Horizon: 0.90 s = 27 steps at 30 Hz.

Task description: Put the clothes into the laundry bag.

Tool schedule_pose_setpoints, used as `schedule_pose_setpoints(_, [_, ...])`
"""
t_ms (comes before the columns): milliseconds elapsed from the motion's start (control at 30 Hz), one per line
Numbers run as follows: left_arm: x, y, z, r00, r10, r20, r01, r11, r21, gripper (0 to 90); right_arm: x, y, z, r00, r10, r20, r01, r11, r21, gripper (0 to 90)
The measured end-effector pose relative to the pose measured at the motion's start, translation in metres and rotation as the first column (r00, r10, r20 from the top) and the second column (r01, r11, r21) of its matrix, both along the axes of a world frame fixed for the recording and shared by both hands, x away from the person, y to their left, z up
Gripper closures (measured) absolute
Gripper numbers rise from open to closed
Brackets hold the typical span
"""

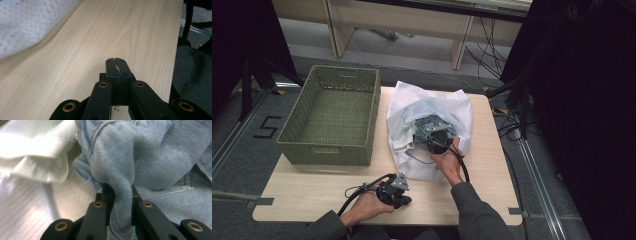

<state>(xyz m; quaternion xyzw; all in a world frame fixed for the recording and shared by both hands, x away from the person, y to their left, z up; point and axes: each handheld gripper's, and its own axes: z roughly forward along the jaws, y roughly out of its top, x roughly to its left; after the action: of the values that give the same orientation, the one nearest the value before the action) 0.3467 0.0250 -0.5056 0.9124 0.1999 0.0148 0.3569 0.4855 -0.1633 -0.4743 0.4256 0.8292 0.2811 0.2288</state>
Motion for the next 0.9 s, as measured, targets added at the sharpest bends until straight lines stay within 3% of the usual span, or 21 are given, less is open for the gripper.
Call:
schedule_pose_setpoints(67, [0.000, 0.000, 0.001, 0.9998, 0.016, 0.012, -0.016, 0.9998, -0.013, 84.8, -0.005, 0.000, 0.001, 0.9986, 0.012, -0.051, -0.011, 1.000, 0.008, 83.3])
schedule_pose_setpoints(100, [0.000, 0.000, 0.001, 0.9998, 0.016, 0.012, -0.016, 0.9998, -0.013, 83.1, -0.005, 0.000, 0.001, 0.9986, 0.012, -0.051, -0.011, 1.000, 0.008, 83.3])
schedule_pose_setpoints(133, [0.002, 0.001, 0.003, 0.9992, 0.037, 0.013, -0.037, 0.9984, -0.044, 79.9, -0.010, -0.004, -0.001, 0.9962, 0.035, -0.080, -0.033, 0.999, 0.028, 83.5])
schedule_pose_setpoints(167, [0.007, 0.003, 0.010, 0.9958, 0.063, 0.067, -0.057, 0.9954, -0.077, 77.0, -0.011, -0.007, -0.001, 0.9938, 0.055, -0.097, -0.052, 0.998, 0.029, 83.5])
schedule_pose_setpoints(200, [0.008, 0.003, 0.012, 0.9927, 0.078, 0.092, -0.069, 0.9929, -0.097, 74.4, -0.014, -0.009, 0.000, 0.9924, 0.067, -0.103, -0.063, 0.997, 0.035, 83.6])
schedule_pose_setpoints(233, [0.012, 0.003, 0.015, 0.9906, 0.072, 0.116, -0.063, 0.9944, -0.085, 71.2, -0.016, -0.008, -0.002, 0.9947, 0.054, -0.088, -0.049, 0.997, 0.058, 83.6])
schedule_pose_setpoints(300, [0.015, 0.001, 0.015, 0.9861, 0.087, 0.142, -0.075, 0.9934, -0.087, 60.8, -0.019, -0.009, 0.001, 0.9904, 0.070, -0.120, -0.065, 0.997, 0.047, 83.5])
schedule_pose_setpoints(400, [0.016, -0.006, 0.011, 0.9859, 0.095, 0.138, -0.083, 0.9929, -0.085, 47.0, -0.023, -0.011, 0.003, 0.9881, 0.077, -0.133, -0.070, 0.996, 0.055, 83.3])
schedule_pose_setpoints(433, [0.016, -0.013, 0.006, 0.9810, 0.091, 0.171, -0.081, 0.9946, -0.065, 42.2, -0.028, -0.011, 0.003, 0.9871, 0.092, -0.131, -0.086, 0.995, 0.048, 82.9])
schedule_pose_setpoints(467, [0.018, -0.017, 0.004, 0.9763, 0.076, 0.203, -0.068, 0.9964, -0.051, 39.5, -0.031, -0.011, 0.005, 0.9856, 0.090, -0.143, -0.083, 0.995, 0.052, 82.6])
schedule_pose_setpoints(533, [0.018, -0.023, -0.001, 0.9730, 0.081, 0.216, -0.074, 0.9965, -0.037, 37.9, -0.033, -0.009, 0.004, 0.9855, 0.089, -0.144, -0.079, 0.994, 0.077, 82.4])
schedule_pose_setpoints(567, [0.019, -0.031, -0.005, 0.9777, 0.078, 0.195, -0.073, 0.9967, -0.035, 36.7, -0.037, -0.010, 0.004, 0.9835, 0.115, -0.139, -0.109, 0.993, 0.051, 81.7])
schedule_pose_setpoints(633, [0.020, -0.038, -0.009, 0.9774, 0.082, 0.195, -0.076, 0.9965, -0.036, 39.8, -0.042, -0.008, 0.006, 0.9794, 0.131, -0.154, -0.123, 0.991, 0.061, 80.5])
schedule_pose_setpoints(667, [0.021, -0.039, -0.010, 0.9808, 0.085, 0.176, -0.077, 0.9958, -0.050, 41.2, -0.044, -0.007, 0.007, 0.9779, 0.136, -0.158, -0.127, 0.990, 0.066, 79.3])
schedule_pose_setpoints(700, [0.021, -0.039, -0.011, 0.9845, 0.084, 0.154, -0.074, 0.9949, -0.068, 47.5, -0.046, -0.006, 0.007, 0.9780, 0.130, -0.163, -0.118, 0.989, 0.085, 77.7])
schedule_pose_setpoints(733, [0.021, -0.040, -0.010, 0.9856, 0.089, 0.144, -0.079, 0.9943, -0.072, 55.3, -0.046, -0.007, 0.007, 0.9750, 0.149, -0.165, -0.141, 0.988, 0.062, 75.8])
schedule_pose_setpoints(800, [0.021, -0.039, -0.009, 0.9843, 0.070, 0.162, -0.061, 0.9963, -0.061, 68.5, -0.047, -0.006, 0.006, 0.9777, 0.143, -0.154, -0.135, 0.989, 0.062, 67.1])
schedule_pose_setpoints(833, [0.019, -0.040, -0.010, 0.9848, 0.096, 0.145, -0.087, 0.9939, -0.068, 75.1, -0.047, -0.006, 0.004, 0.9750, 0.156, -0.159, -0.147, 0.987, 0.065, 61.5])
schedule_pose_setpoints(867, [0.017, -0.039, -0.009, 0.9863, 0.090, 0.138, -0.081, 0.9943, -0.069, 82.5, -0.049, -0.004, 0.005, 0.9727, 0.125, -0.196, -0.109, 0.990, 0.088, 59.0])
schedule_pose_setpoints(900, [0.017, -0.039, -0.009, 0.9863, 0.090, 0.138, -0.081, 0.9943, -0.069, 86.4, -0.050, -0.003, 0.003, 0.9675, 0.143, -0.208, -0.129, 0.988, 0.081, 57.2])
